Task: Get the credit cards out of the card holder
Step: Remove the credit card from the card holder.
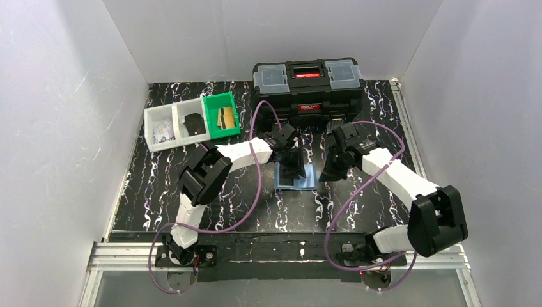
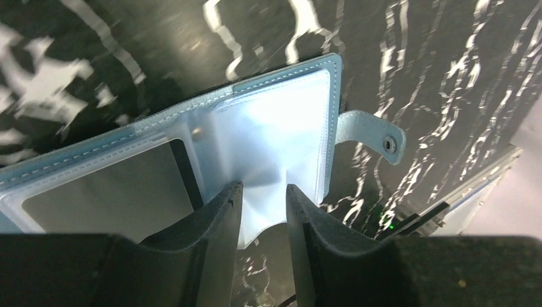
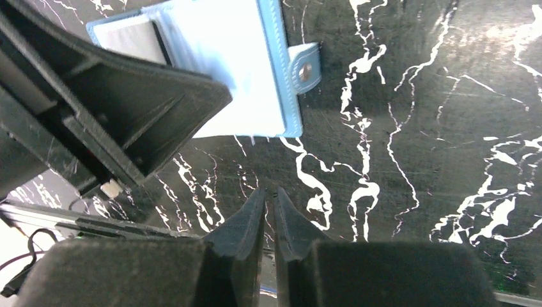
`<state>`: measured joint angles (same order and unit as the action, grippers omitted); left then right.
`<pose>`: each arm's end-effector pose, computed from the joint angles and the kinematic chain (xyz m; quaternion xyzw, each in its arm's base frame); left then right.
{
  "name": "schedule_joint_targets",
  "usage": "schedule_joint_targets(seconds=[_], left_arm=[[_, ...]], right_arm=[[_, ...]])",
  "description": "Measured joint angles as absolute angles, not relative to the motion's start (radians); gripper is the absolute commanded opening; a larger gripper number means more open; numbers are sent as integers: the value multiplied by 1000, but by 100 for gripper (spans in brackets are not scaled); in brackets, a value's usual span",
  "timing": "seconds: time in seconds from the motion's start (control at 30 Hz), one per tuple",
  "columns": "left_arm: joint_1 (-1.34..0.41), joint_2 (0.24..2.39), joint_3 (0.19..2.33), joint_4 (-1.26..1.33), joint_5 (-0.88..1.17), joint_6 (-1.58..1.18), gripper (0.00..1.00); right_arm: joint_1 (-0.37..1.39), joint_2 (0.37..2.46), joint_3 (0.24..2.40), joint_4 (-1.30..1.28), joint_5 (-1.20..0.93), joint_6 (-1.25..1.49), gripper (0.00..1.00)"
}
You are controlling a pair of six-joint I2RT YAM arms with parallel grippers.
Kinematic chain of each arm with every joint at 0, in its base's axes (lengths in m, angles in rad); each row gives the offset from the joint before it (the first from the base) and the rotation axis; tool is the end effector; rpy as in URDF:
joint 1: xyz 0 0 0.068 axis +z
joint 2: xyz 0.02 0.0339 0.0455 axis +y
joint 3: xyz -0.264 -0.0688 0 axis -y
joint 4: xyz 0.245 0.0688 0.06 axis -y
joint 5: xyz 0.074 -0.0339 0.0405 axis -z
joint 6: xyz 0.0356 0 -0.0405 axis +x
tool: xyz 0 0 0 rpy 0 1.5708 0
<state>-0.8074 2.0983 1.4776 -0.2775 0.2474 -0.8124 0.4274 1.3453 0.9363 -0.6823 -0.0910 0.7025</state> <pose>0.3081 -0.3345 0.1630 0.0384 0.9369 -0.3175 0.1415 0.2354 0.1108 0.2313 0.1224 0.9627 0.1643 0.1767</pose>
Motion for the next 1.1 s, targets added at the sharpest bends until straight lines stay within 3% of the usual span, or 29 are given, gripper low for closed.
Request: schedule_joint_targets(seconds=[0.37, 0.7, 1.1], left_arm=[[-807, 1900, 1249, -372, 148, -836, 37], [-791, 1803, 1266, -534, 67, -787, 41], [-627, 1699, 1195, -587, 98, -682, 23]], right_arm=[[475, 1456, 953, -624, -167, 699, 17], [527, 1507, 1026, -602, -229, 703, 22], [653, 1662, 1150, -561, -316, 753, 23]])
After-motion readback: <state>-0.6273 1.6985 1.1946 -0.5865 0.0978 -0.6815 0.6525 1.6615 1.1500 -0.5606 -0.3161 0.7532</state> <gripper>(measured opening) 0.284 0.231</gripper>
